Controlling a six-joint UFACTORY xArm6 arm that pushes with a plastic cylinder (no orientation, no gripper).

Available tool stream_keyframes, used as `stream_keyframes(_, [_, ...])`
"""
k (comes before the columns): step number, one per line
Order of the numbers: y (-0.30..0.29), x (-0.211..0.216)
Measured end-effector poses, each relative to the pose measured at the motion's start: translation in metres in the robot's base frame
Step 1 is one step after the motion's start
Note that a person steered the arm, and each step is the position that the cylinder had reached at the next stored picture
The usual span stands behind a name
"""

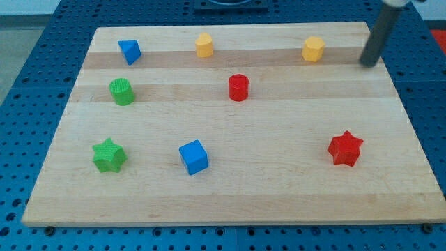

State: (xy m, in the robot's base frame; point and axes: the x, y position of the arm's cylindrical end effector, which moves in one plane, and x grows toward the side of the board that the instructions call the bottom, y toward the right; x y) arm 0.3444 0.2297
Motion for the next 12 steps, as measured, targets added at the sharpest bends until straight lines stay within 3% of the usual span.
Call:
stream_keyframes(1, [-0.014,0.009])
stream_keyframes(2, [-0.076,0.052])
stream_keyframes(3, [-0.091,0.065])
stream_keyframes(4, [-0.151,0.098])
stream_keyframes(5, [-0.165,0.105])
stream_keyframes(6, [-0.162,0.166])
stream_keyframes(7, [-0.160,0.182])
stream_keyframes(8, [-0.145,0.246])
stream_keyframes(9, [-0.209,0.246])
stream_keyframes(12, [-0.274,0.246])
